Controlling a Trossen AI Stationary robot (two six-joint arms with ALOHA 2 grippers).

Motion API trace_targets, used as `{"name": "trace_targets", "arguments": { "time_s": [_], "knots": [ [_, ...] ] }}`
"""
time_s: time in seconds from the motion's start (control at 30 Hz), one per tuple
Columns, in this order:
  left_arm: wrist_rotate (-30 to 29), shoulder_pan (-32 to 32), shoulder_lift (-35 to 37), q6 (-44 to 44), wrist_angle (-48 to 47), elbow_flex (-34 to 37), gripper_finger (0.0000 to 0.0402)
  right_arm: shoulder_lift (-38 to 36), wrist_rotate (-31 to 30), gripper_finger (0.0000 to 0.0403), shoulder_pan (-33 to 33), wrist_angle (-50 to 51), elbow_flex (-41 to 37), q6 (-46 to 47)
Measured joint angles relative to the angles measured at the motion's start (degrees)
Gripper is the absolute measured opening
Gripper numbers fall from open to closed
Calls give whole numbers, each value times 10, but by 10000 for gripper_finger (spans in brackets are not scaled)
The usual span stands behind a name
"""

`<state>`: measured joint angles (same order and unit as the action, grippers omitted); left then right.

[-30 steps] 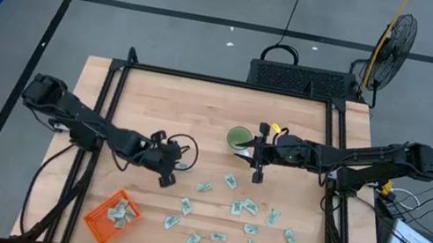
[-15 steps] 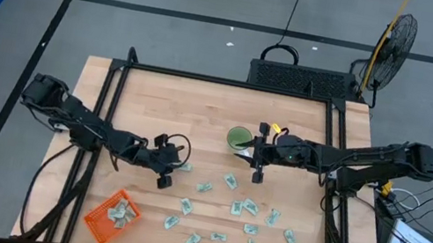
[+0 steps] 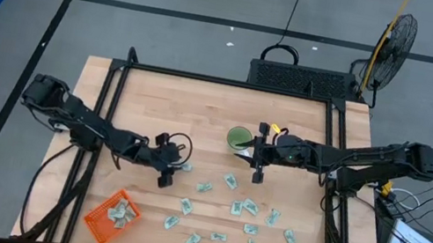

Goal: Pick and place Stevia / Truvia into bins
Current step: Put the light green stevia packet into the orange basket

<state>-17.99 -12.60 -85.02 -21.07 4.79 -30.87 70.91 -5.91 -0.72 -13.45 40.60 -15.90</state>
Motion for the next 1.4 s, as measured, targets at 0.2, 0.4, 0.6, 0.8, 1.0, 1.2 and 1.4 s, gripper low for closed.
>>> {"name": "trace_targets", "arguments": {
  "time_s": [0.2, 0.4, 0.6, 0.8, 1.0, 1.2, 1.4],
  "knots": [
    [18, 1, -59, -5, 20, -1, 200, 0, 0, 118, 0, 0, 0, 0],
    [17, 1, -78, -6, 37, -5, 196, 0, 0, 118, 0, 0, 0, 0],
    [23, 0, -78, 14, 34, -5, 117, 0, 0, 118, 0, 0, 0, 0],
    [33, 2, -65, 10, 39, -4, 15, 0, 0, 118, 0, 0, 0, 0],
    [88, -20, 25, -25, -65, -50, 22, 0, 0, 118, 0, 0, 0, 0],
    [89, -111, 120, -177, -304, -169, 8, 0, 0, 118, 0, 1, 0, 0],
    [81, -253, 127, -445, -379, -218, 10, 0, 0, 118, 0, 6, 0, 2]
  ]
}}
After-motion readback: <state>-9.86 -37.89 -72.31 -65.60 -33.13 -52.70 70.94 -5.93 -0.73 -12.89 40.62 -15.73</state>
